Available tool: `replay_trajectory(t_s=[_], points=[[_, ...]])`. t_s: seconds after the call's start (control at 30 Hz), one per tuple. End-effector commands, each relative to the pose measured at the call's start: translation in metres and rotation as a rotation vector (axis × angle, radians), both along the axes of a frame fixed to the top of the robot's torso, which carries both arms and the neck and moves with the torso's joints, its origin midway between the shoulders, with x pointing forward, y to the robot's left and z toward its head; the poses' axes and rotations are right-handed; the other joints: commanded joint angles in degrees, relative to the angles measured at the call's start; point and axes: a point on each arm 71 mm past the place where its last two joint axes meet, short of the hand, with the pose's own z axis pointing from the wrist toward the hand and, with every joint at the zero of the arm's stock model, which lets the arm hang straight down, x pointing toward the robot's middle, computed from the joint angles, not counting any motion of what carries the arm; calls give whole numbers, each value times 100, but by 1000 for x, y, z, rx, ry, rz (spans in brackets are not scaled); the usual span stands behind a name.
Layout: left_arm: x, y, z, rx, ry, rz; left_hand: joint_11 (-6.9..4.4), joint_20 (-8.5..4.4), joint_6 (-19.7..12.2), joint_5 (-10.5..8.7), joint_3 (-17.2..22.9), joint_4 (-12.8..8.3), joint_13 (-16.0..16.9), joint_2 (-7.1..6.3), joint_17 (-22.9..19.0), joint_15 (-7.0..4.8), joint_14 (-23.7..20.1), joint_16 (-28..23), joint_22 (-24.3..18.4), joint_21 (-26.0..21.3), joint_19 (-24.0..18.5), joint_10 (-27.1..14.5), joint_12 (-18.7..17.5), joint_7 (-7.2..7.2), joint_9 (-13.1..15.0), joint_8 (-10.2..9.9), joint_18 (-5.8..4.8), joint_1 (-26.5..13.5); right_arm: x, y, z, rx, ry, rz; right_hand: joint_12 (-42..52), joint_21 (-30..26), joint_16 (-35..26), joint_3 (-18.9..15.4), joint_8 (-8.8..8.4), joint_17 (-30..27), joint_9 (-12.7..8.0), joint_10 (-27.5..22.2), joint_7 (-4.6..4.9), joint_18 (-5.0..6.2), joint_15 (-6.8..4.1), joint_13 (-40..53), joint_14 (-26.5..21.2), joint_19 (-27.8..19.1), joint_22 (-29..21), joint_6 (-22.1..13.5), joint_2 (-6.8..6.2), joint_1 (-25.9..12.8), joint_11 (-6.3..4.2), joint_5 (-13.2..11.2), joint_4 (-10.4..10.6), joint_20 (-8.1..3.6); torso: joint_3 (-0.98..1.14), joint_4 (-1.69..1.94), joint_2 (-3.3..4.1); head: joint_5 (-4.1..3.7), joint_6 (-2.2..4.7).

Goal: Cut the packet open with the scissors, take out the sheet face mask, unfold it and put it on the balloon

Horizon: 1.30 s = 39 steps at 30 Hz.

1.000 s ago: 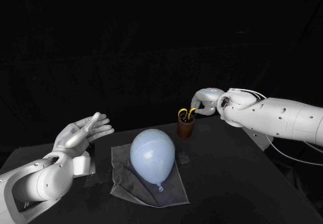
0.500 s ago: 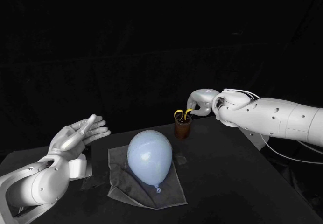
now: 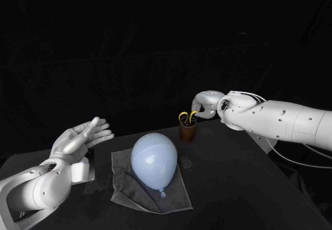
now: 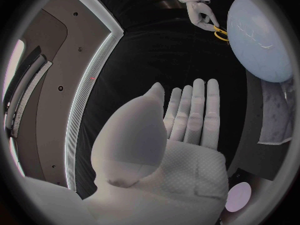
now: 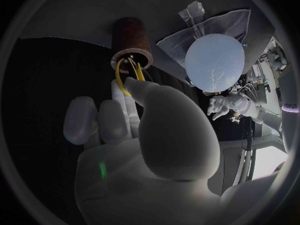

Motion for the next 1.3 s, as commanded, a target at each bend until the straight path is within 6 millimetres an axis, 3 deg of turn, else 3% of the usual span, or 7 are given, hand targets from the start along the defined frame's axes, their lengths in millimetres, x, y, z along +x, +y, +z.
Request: replay_trajectory(t_s=[0.03,0.4,0.9,1.1,1.2,1.3], points=[[0,-2,2,-14,-5,-16,-2,33,7,11,33,-1,-1,43,8,14,-4,-26,-5,-29,-12,25,-25,39,-9,-30,91,7,0,-1,4,22,-59,-39,57,47,41,100,83,50,87,231,-27,-88,-41,41,17,52,59,6,82,6,-157,38,-21,-18,1,-2,-3,-1,11],[1,-2,1,-13,-2,-15,1,33,3,12,38,-2,-2,48,11,17,-6,-29,-6,-30,-12,22,-32,43,-12,-35,91,8,-1,-4,12,152,-136,-99,76,78,62,314,282,61,310,373,-61,-100,-91,115,24,97,139,-41,8,-156,-204,200,-140,-55,-1,-8,-5,8,45],[3,-1,0,-17,-4,-20,8,35,-9,11,51,-6,-2,51,19,23,-13,-43,-12,-35,-15,16,-53,48,-19,-50,90,15,-8,-3,22,284,-110,-121,67,66,68,355,312,67,355,376,-56,-97,-96,130,23,86,132,-65,-8,-199,-203,255,-168,-58,-8,-1,-9,-28,96],[5,-2,1,-33,-24,-45,10,91,-50,10,-53,-14,1,-153,45,55,-138,-168,-70,-130,-144,1,-145,18,-43,-102,65,-44,-10,2,37,306,-128,-108,66,63,69,360,315,69,360,375,-55,-96,-97,131,23,83,130,-69,-9,-202,-203,258,-172,-58,-12,-4,-18,-22,127],[8,-3,0,-30,-33,-51,16,214,-116,11,-68,-35,5,-224,60,82,-243,-290,-176,-336,-469,19,-206,14,-67,-163,15,46,-10,4,47,314,-147,-107,65,72,74,367,320,76,366,375,-55,-99,-98,133,24,93,143,-72,-11,-204,-203,263,-179,-58,-15,-5,-27,-20,152],[11,-4,-1,-26,-39,-54,24,310,-124,8,-77,-44,4,-266,57,113,-364,-419,-269,-514,-752,35,-245,9,-75,-187,-15,132,-8,5,59,325,-169,-113,65,79,78,371,324,83,371,378,-54,-101,-98,135,25,100,152,-73,-13,-207,-204,266,-184,-58,-33,-9,-57,-6,168]])
